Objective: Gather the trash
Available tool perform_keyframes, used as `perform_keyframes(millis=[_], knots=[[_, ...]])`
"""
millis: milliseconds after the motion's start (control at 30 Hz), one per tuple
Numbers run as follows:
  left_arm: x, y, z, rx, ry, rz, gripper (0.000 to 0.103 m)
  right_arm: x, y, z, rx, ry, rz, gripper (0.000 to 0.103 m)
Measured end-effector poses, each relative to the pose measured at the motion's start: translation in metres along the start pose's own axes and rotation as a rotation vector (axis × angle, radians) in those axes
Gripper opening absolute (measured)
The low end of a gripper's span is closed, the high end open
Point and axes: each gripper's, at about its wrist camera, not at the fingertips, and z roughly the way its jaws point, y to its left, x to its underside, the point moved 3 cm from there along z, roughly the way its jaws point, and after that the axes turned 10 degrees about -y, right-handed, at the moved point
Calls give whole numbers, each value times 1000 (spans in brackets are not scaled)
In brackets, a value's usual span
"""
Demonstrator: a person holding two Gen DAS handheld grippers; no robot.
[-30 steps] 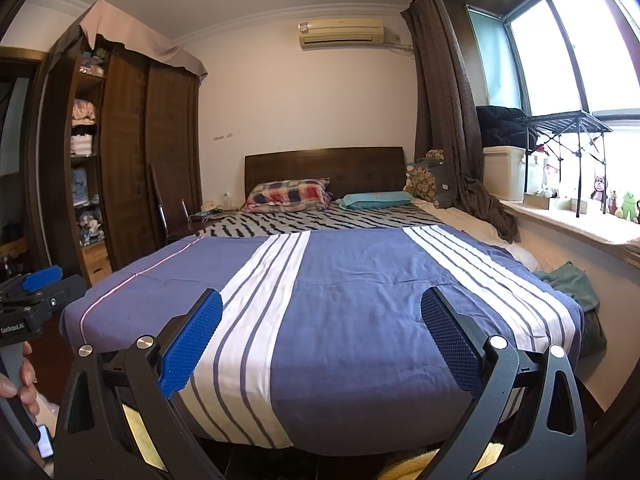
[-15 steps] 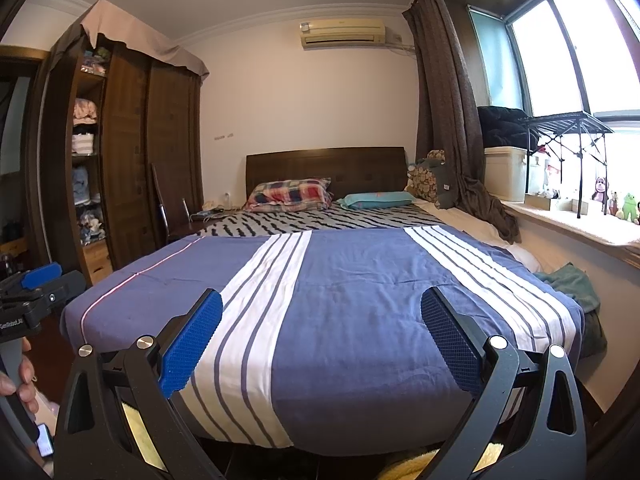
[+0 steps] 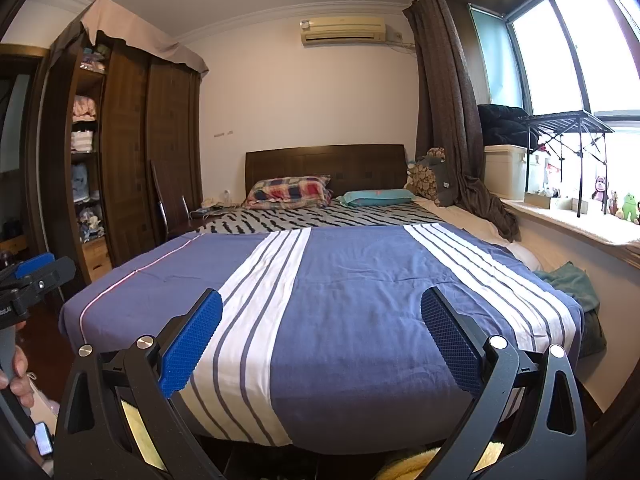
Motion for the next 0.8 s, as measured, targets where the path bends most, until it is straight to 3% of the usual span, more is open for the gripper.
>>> perform_keyframes(millis=[800], knots=[[8, -1, 14, -33, 35, 18, 95, 6, -3, 13, -15, 30, 3, 100]])
